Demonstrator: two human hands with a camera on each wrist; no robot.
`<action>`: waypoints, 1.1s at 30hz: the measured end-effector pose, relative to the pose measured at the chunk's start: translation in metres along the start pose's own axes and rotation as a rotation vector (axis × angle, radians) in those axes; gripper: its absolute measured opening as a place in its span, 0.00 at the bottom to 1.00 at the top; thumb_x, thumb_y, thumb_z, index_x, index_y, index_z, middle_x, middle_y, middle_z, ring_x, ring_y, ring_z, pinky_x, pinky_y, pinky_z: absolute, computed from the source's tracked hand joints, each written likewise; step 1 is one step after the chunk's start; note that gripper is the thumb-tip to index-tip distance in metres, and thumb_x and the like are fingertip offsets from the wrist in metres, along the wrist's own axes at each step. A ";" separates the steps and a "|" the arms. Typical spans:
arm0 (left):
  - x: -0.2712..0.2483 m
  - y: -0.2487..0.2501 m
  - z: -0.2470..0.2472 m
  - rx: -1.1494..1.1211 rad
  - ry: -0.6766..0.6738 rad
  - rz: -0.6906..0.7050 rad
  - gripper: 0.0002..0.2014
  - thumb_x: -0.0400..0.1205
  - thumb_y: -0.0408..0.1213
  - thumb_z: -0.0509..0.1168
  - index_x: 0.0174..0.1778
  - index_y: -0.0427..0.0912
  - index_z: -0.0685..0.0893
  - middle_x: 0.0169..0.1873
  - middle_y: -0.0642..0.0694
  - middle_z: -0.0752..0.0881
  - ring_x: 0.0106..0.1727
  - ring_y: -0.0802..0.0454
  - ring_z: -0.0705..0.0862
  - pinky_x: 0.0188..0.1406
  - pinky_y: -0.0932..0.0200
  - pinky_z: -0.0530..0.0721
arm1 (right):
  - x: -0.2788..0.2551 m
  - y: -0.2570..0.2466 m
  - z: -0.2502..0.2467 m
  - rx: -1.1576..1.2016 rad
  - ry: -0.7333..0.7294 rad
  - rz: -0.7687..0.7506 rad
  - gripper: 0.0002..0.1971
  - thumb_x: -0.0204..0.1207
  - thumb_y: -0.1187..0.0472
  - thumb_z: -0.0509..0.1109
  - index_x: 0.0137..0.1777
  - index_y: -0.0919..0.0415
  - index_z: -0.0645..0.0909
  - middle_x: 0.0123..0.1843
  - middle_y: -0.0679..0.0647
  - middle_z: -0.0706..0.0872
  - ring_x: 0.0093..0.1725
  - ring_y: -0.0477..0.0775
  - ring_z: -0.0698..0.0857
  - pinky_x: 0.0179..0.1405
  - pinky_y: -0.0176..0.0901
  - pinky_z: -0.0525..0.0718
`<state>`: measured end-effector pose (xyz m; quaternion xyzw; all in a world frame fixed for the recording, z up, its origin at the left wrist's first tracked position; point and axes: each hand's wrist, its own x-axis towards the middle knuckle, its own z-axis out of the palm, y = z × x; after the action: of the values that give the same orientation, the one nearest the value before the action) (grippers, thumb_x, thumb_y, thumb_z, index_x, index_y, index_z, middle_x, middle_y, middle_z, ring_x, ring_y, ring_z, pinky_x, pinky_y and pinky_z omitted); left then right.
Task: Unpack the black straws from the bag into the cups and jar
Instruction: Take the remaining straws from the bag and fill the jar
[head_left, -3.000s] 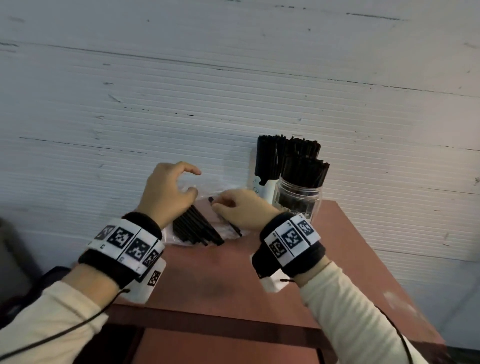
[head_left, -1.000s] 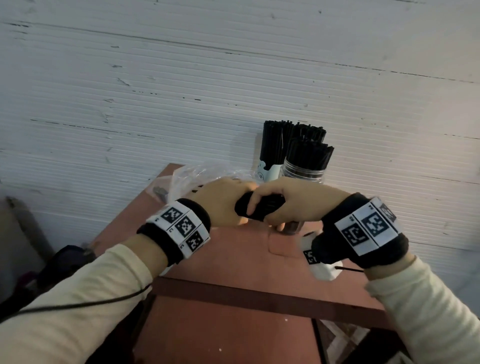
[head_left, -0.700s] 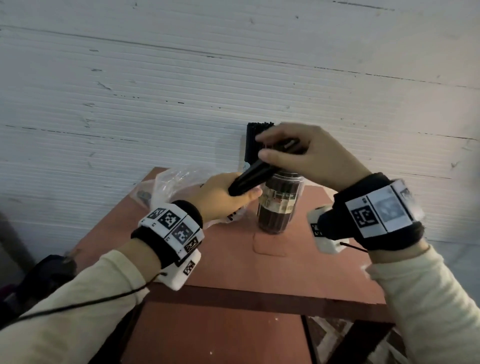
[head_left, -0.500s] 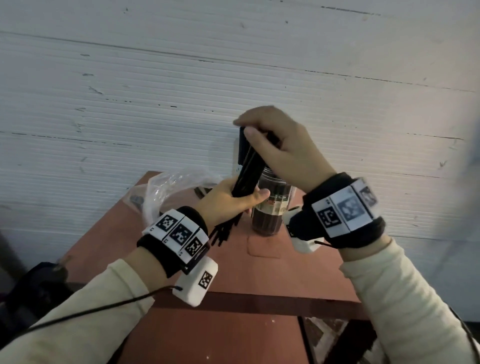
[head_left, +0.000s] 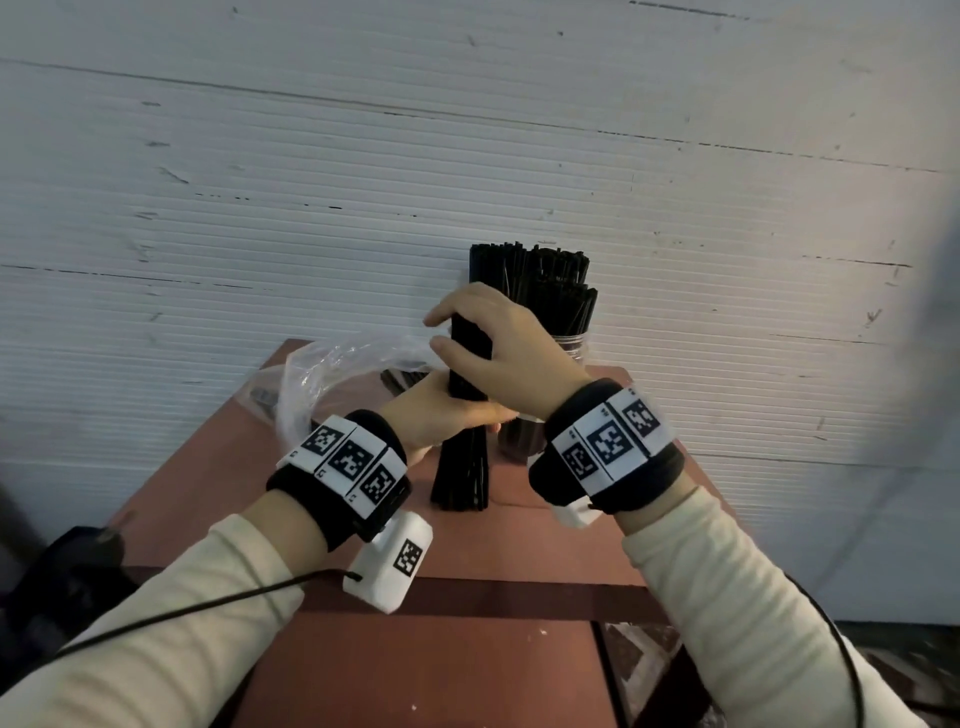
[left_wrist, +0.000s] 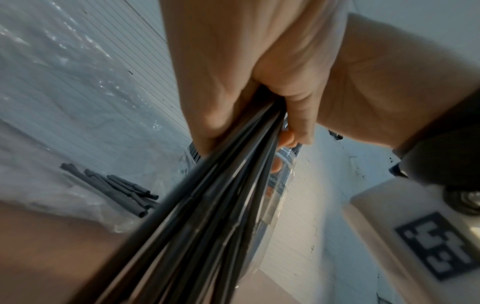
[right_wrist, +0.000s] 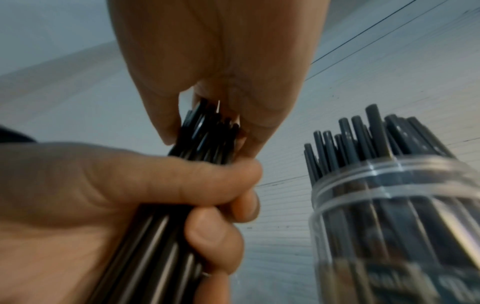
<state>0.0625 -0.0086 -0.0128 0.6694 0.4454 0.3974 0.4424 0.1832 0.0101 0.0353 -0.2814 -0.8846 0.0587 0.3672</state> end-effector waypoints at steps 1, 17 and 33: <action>0.002 -0.006 -0.001 0.006 -0.057 -0.058 0.07 0.76 0.33 0.74 0.44 0.36 0.84 0.41 0.43 0.86 0.47 0.54 0.85 0.60 0.55 0.81 | -0.002 0.001 0.002 0.011 0.029 0.005 0.10 0.80 0.62 0.68 0.59 0.62 0.84 0.58 0.51 0.82 0.58 0.44 0.80 0.59 0.23 0.71; 0.008 -0.025 0.000 -0.027 -0.161 -0.241 0.07 0.80 0.36 0.72 0.52 0.39 0.88 0.50 0.47 0.88 0.58 0.52 0.86 0.69 0.54 0.79 | -0.009 0.002 0.003 0.093 0.158 -0.002 0.10 0.77 0.66 0.69 0.57 0.62 0.81 0.54 0.47 0.82 0.53 0.39 0.80 0.57 0.22 0.73; 0.018 -0.027 0.003 0.019 -0.145 -0.173 0.08 0.79 0.41 0.73 0.47 0.40 0.89 0.49 0.46 0.90 0.58 0.53 0.86 0.74 0.49 0.74 | -0.007 0.006 0.006 0.129 0.206 0.067 0.07 0.75 0.67 0.71 0.52 0.62 0.82 0.45 0.49 0.83 0.45 0.40 0.81 0.49 0.26 0.77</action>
<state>0.0638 0.0137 -0.0367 0.6595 0.4720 0.3043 0.4997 0.1857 0.0121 0.0249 -0.2913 -0.8267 0.0985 0.4712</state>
